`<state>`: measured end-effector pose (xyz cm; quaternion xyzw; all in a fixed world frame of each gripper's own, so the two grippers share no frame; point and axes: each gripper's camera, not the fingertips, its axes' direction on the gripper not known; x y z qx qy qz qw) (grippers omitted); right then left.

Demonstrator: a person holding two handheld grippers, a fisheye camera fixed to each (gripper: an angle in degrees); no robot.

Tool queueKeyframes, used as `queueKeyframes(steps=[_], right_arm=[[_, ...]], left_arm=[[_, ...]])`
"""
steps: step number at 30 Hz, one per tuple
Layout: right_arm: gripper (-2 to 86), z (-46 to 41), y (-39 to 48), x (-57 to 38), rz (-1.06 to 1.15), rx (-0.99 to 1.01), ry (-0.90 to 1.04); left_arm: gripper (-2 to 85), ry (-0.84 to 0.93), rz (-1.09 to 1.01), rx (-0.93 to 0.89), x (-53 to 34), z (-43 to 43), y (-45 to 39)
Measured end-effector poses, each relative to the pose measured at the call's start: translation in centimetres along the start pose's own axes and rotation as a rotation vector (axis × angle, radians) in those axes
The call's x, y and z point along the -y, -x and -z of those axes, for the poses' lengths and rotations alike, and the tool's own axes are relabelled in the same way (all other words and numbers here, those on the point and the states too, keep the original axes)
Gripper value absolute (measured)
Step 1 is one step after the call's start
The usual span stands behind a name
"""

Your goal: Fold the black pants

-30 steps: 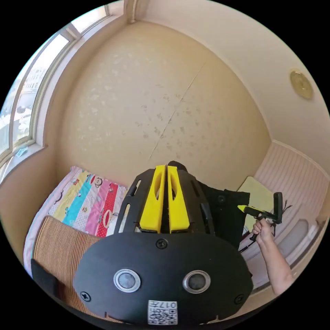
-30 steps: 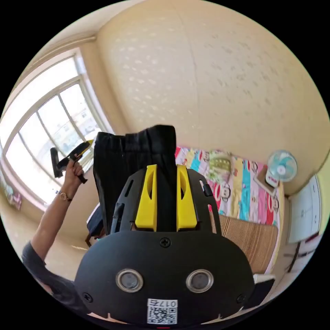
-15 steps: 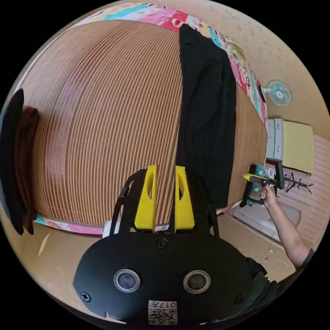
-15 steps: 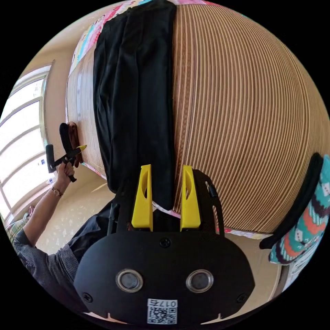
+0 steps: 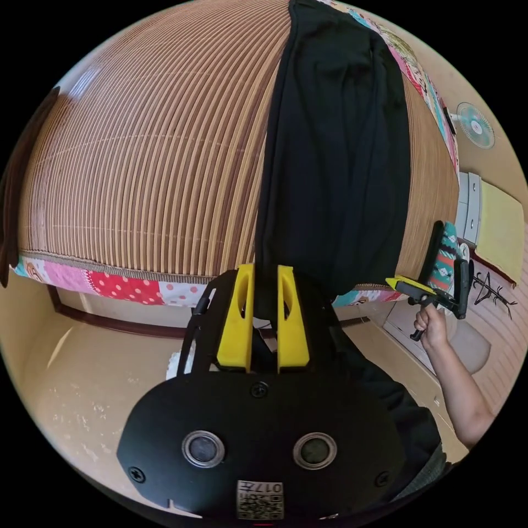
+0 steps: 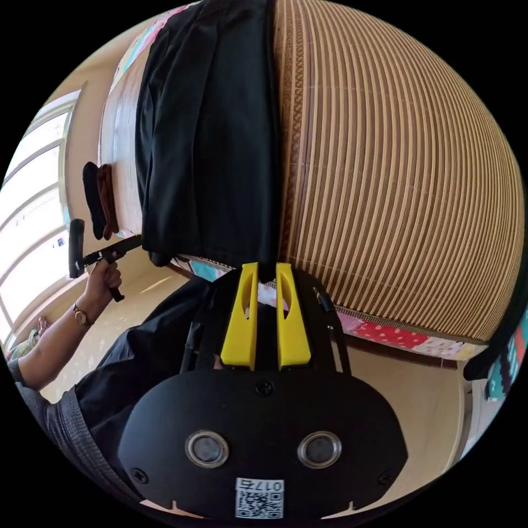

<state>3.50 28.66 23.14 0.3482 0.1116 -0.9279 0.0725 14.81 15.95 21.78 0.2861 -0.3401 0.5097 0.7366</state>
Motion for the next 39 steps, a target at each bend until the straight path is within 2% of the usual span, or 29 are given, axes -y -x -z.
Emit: queueKeyframes(steps=[2,4,6,7,8,10,12,14,15,17,19,20,21,24,26,28,30,33,36,39], right_arm=[[4.1,2.4,-1.7,0.0,0.026,0.126,0.005],[3.6,7.0,-4.0,-1.5,0.199,0.442,-0.048],[3.4,10.4,-6.6,-3.3,0.327,0.725,-0.085],[3.3,12.5,-8.9,-4.6,0.339,0.764,-0.110],[3.3,13.3,-10.1,-5.2,0.326,0.733,-0.113],[3.2,15.1,-15.2,-6.9,0.156,0.491,-0.066],[3.2,16.1,-19.7,-7.8,-0.023,0.438,-0.094],[3.1,16.9,-22.8,-8.3,-0.162,0.418,-0.099],[3.0,17.3,-23.8,-8.2,-0.230,0.343,-0.069],[2.9,18.3,-23.9,-7.7,-0.221,0.260,-0.044],[2.8,19.1,-23.4,-6.7,-0.178,0.201,-0.003],[2.7,19.3,-23.3,-6.5,-0.175,0.194,0.007],[2.7,19.6,-23.4,-6.1,-0.176,0.184,0.025],[2.6,20.5,-23.8,-5.6,-0.165,0.167,0.041],[2.5,20.9,-24.1,-5.5,-0.146,0.174,0.050],[2.5,21.7,-24.7,-5.8,-0.131,0.199,0.051],[2.4,22.3,-25.4,-6.1,-0.132,0.233,0.045],[2.3,23.1,-26.8,-6.8,-0.145,0.313,0.036],[2.2,23.8,-28.0,-7.5,-0.129,0.377,0.027],[2.2,24.3,-29.2,-8.4,-0.104,0.420,0.013]], left_arm=[[2.8,0.098,-0.073,-0.012,1.7,1.8,0.3],[2.1,0.125,-0.145,-0.068,2.2,4.4,0.8],[1.6,0.058,-0.266,-0.202,1.5,8.1,1.7],[1.4,0.056,-0.310,-0.379,1.2,9.9,3.2],[1.3,0.060,-0.296,-0.581,0.9,11.0,5.4],[1.3,0.009,-0.227,-0.706,0.1,12.5,9.4],[1.8,-0.055,-0.087,-0.582,-1.2,13.0,13.0],[3.3,-0.083,0.146,-0.504,-2.6,12.2,16.8],[3.8,-0.088,0.212,-0.486,-3.0,12.1,17.6],[4.8,-0.150,0.530,-0.380,-5.6,12.8,20.2],[5.2,-0.268,0.721,-0.303,-8.1,14.6,20.7],[5.4,-0.339,0.728,-0.259,-8.6,16.0,19.8],[5.9,-0.355,0.699,-0.237,-8.3,16.6,19.0],[8.2,-0.275,0.327,-0.103,-4.1,17.6,11.7],[10.6,-0.164,-0.015,0.048,-0.8,16.2,3.7],[11.8,-0.160,-0.188,0.221,0.6,15.0,-1.4],[12.2,-0.150,-0.289,0.342,2.0,13.4,-4.7],[10.9,-0.007,-0.349,0.486,5.4,9.9,-6.1],[8.0,0.080,-0.425,0.461,7.2,9.7,-4.6],[4.1,0.234,-0.458,0.184,9.1,12.9,-1.0]])
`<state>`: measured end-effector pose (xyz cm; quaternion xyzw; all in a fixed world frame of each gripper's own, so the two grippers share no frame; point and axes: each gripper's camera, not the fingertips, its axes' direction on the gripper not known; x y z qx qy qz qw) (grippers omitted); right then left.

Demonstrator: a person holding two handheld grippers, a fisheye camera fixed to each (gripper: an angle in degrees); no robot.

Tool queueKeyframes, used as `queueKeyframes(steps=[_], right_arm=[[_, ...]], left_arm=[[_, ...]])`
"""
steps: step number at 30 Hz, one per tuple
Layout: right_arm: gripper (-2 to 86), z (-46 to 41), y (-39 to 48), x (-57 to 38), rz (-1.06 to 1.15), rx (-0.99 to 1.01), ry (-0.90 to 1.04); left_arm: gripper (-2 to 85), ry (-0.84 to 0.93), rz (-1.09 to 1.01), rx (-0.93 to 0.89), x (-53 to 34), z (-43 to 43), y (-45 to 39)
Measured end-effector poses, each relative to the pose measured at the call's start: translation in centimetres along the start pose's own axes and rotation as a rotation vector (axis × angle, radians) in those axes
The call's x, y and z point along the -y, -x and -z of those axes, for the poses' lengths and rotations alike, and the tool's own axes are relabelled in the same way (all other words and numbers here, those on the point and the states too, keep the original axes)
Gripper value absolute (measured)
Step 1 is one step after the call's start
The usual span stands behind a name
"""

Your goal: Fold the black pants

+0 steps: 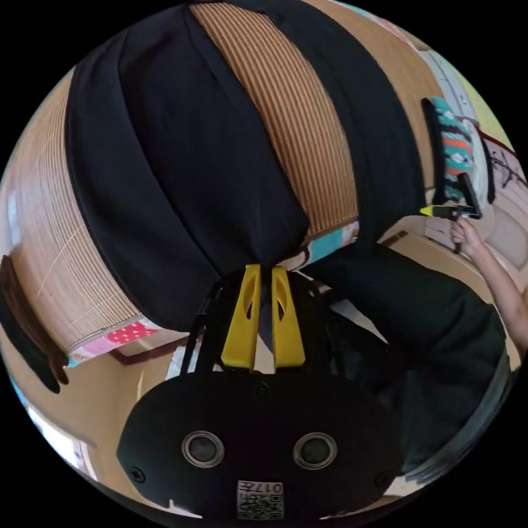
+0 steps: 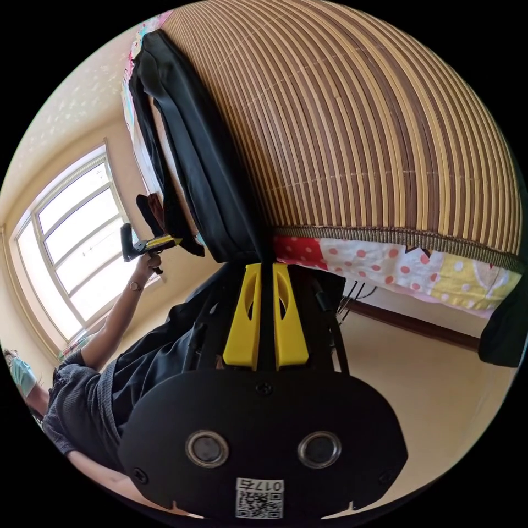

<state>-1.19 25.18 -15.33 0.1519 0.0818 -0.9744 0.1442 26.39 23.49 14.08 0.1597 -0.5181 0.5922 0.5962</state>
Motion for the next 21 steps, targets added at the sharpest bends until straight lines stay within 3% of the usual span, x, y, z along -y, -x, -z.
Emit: queueKeyframes(steps=[2,4,6,9,14,18,21], right_arm=[[2.3,0.5,-0.8,-0.5,-0.008,0.032,-0.014],[2.3,0.8,-1.8,-1.2,-0.030,0.062,-0.031],[2.3,0.8,-2.4,-1.7,-0.039,0.080,-0.045],[2.5,1.0,-3.2,-2.7,-0.061,0.111,-0.066],[2.7,1.5,-3.2,-4.7,-0.033,0.129,-0.077],[2.8,3.1,-0.1,-8.0,0.155,0.122,-0.119],[2.9,4.4,4.1,-11.0,0.337,0.189,-0.124]], left_arm=[[3.9,-0.126,-0.177,-0.310,-3.1,3.9,2.3],[4.1,-0.167,-0.207,-0.523,-5.0,5.1,4.7],[4.6,-0.153,-0.152,-0.618,-5.9,4.3,6.8],[7.0,-0.101,-0.057,-0.469,-6.0,1.3,5.4],[9.3,0.165,-0.152,-0.300,-5.4,-8.0,-3.9],[8.3,0.151,-0.178,-0.248,-7.0,-9.9,-6.9],[7.5,0.003,-0.183,-0.046,-8.4,-6.2,-8.6]])
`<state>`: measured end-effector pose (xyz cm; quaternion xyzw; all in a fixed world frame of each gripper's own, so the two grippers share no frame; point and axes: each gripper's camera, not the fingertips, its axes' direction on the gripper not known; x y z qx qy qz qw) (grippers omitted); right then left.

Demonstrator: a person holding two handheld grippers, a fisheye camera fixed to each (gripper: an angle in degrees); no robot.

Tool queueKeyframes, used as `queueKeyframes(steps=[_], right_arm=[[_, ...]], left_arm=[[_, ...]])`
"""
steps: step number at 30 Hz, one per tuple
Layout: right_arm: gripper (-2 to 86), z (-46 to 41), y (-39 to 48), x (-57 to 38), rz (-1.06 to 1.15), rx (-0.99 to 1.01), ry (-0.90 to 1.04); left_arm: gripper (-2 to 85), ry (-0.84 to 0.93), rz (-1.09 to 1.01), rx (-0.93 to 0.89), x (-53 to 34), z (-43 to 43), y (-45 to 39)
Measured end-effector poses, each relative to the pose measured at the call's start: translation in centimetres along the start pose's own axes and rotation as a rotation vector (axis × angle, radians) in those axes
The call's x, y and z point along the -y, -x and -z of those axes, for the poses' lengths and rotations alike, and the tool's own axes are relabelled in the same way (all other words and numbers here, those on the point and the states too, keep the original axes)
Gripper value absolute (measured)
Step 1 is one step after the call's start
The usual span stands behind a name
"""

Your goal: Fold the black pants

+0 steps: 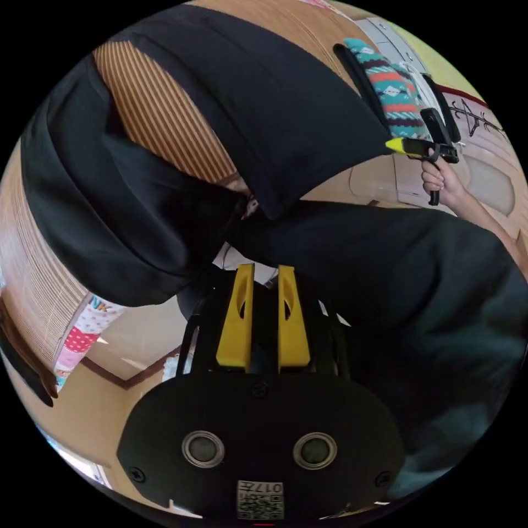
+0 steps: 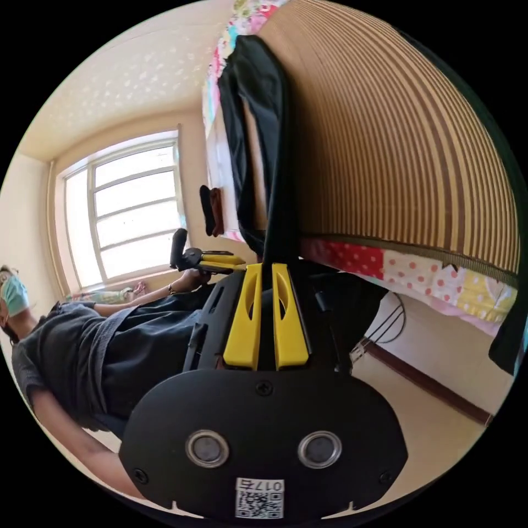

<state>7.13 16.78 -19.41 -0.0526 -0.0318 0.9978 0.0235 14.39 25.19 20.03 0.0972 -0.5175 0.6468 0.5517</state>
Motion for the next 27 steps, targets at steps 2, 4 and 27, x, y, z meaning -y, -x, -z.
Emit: queueKeyframes(steps=[2,4,27], right_arm=[[2.9,0.1,3.6,-0.4,0.098,0.037,-0.003],[2.9,-0.9,8.3,-0.2,0.204,0.021,0.047],[9.8,-8.1,8.6,25.7,0.056,-0.098,0.626]], left_arm=[[7.8,-0.142,-0.035,-0.107,0.0,4.2,-1.0],[9.1,-0.274,-0.053,-0.245,0.2,7.7,-1.7],[0.3,-0.400,0.218,-0.444,0.0,7.6,2.5]])
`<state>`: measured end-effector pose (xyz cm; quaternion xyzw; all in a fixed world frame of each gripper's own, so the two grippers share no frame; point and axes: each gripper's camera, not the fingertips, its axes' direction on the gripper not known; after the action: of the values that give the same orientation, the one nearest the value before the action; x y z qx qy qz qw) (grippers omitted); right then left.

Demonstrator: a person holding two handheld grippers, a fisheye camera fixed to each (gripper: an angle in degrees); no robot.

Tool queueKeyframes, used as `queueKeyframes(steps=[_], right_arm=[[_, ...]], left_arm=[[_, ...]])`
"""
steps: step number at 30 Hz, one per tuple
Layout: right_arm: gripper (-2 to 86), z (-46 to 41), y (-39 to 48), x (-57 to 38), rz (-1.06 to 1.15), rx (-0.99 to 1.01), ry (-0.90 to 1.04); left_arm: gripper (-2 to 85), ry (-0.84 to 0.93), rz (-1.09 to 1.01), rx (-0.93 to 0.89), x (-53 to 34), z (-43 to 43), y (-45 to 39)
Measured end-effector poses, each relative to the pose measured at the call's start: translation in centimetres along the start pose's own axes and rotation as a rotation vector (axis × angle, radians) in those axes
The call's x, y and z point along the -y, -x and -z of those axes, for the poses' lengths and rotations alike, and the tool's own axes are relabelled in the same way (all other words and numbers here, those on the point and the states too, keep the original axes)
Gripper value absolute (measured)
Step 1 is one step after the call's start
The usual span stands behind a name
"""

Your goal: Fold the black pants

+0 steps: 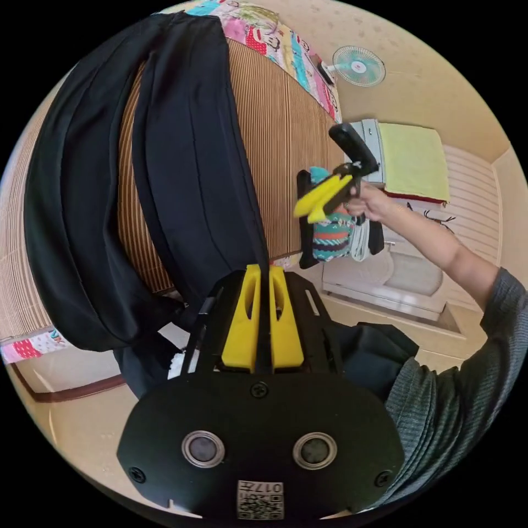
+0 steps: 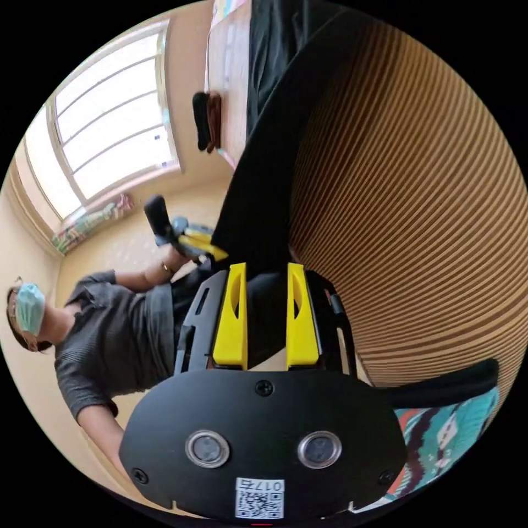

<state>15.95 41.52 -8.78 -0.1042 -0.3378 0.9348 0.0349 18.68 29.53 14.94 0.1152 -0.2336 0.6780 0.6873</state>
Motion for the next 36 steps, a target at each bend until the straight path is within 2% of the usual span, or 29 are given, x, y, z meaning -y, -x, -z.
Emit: queueKeyframes(steps=[1,4,5,7,11,13,18,20,22,25,29,31,34,36], right_arm=[[9.8,4.1,-1.3,2.7,-0.012,0.043,-0.158],[12.1,12.0,-4.7,9.2,-0.080,0.114,-0.472],[13.1,13.1,-5.2,10.3,-0.100,0.119,-0.523],[14.8,15.7,-6.0,13.9,-0.140,0.131,-0.741],[14.1,15.8,-6.3,18.9,-0.177,0.147,-0.932],[11.3,15.1,-4.9,21.7,-0.185,0.046,-1.012],[4.3,14.2,2.3,27.8,-0.145,-0.220,-0.971],[3.6,13.2,7.8,29.9,-0.073,-0.406,-0.930],[3.1,8.9,16.9,33.5,0.077,-0.755,-0.839],[2.8,1.9,25.8,39.6,0.265,-0.940,-0.701],[2.5,-4.2,28.8,47.9,0.273,-0.851,-0.600],[2.3,-7.1,27.2,51.3,0.249,-0.676,-0.547],[2.1,-8.9,25.2,49.3,0.350,-0.424,-0.613],[2.3,-10.3,23.4,46.8,0.380,-0.373,-0.570]], left_arm=[[0.3,-0.017,0.014,-0.022,-0.4,0.1,0.5],[0.3,-0.053,0.040,-0.059,-1.4,0.5,1.4],[0.4,-0.071,0.046,-0.074,-1.8,0.8,1.7],[0.4,-0.095,0.057,-0.100,-2.4,1.0,2.3],[0.4,-0.147,0.099,-0.190,-3.4,1.2,4.0],[0.4,-0.174,0.113,-0.229,-3.9,1.2,4.7],[0.1,-0.271,0.117,-0.378,-5.9,0.4,7.1],[0.1,-0.350,0.161,-0.489,-7.9,0.4,8.9],[0.1,-0.435,0.163,-0.541,-10.0,1.1,10.0],[0.3,-0.544,0.214,-0.576,-13.9,2.0,11.9],[0.4,-0.630,0.308,-0.538,-17.1,3.9,14.8],[0.5,-0.619,0.328,-0.469,-17.3,5.1,16.0],[0.8,-0.554,0.363,-0.299,-17.7,6.7,17.8],[1.0,-0.490,0.371,-0.208,-17.7,7.2,18.6]])
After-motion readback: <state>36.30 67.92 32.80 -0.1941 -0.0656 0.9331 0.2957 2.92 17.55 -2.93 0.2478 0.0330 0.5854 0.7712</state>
